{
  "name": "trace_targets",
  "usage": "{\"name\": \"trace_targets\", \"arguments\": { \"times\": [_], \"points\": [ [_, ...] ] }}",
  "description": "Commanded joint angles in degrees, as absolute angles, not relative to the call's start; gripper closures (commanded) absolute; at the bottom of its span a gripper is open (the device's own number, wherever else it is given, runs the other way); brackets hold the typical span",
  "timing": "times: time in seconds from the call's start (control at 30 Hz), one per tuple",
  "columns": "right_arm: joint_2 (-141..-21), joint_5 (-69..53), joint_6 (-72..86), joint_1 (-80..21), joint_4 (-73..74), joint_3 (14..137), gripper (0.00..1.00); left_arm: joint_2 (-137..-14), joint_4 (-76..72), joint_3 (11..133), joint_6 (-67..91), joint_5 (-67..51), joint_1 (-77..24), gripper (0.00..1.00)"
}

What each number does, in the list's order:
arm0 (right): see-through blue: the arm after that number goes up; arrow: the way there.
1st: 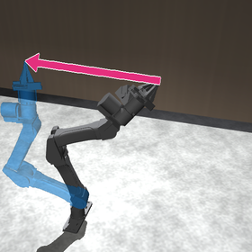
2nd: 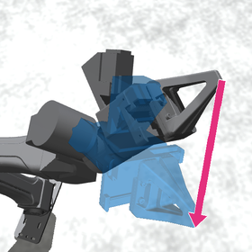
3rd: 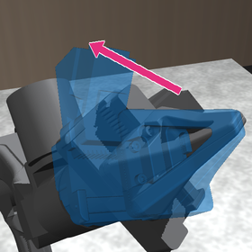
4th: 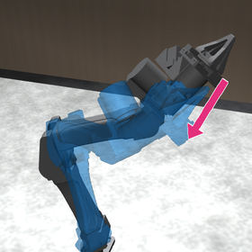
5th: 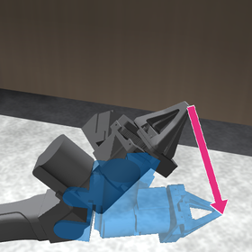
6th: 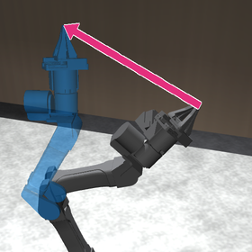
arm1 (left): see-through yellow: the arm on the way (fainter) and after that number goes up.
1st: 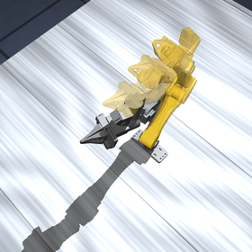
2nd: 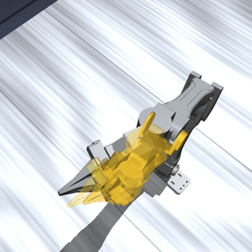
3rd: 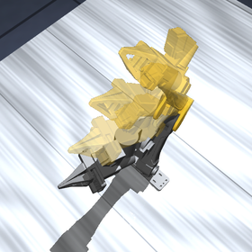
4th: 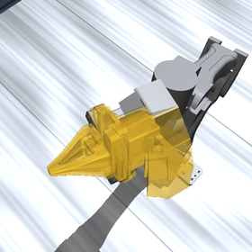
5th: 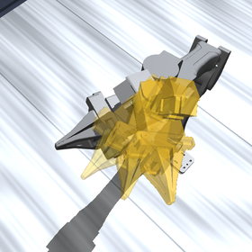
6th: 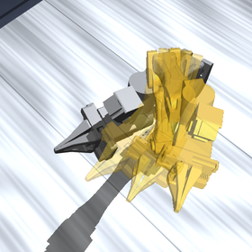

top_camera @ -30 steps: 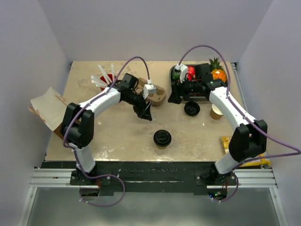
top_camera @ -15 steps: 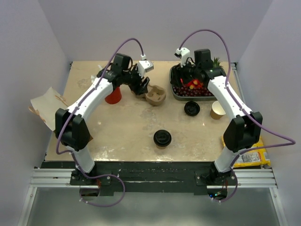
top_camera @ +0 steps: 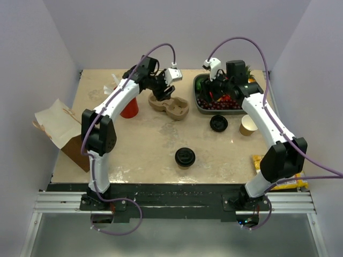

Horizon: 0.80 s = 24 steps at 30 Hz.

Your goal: Pack the takeout coffee

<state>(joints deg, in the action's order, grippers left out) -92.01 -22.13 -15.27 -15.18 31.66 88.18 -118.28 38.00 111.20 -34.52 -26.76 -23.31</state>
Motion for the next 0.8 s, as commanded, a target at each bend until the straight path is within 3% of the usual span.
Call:
{"name": "trace_targets", "arguments": {
  "times": [0.0, 0.2, 0.37, 0.67, 0.77],
  "points": [
    [-89.2, -24.3, -17.5, -14.2, 30.8, 86.3, 0.41, -117.9, 48.1, 114.4, -61.5, -35.7, -22.9, 0.38],
    [-86.0, -26.5, -17.6, -13.7, 30.3, 82.0, 0.42, -129.4, 60.0, 129.6, -70.7, -33.9, -22.9, 0.45],
    [-84.8, -27.3, -17.3, -13.5, 30.1, 78.8, 0.42, -130.9, 58.7, 129.0, -71.8, -33.7, -22.9, 0.46],
    [-86.0, -26.9, -17.0, -12.7, 29.9, 78.4, 0.42, -125.8, 44.2, 121.1, -48.5, -26.7, -22.0, 0.48],
    [-86.7, -26.5, -16.8, -12.7, 30.0, 78.7, 0.42, -123.8, 38.6, 118.5, -37.7, -18.5, -22.0, 0.46]
  ]
}}
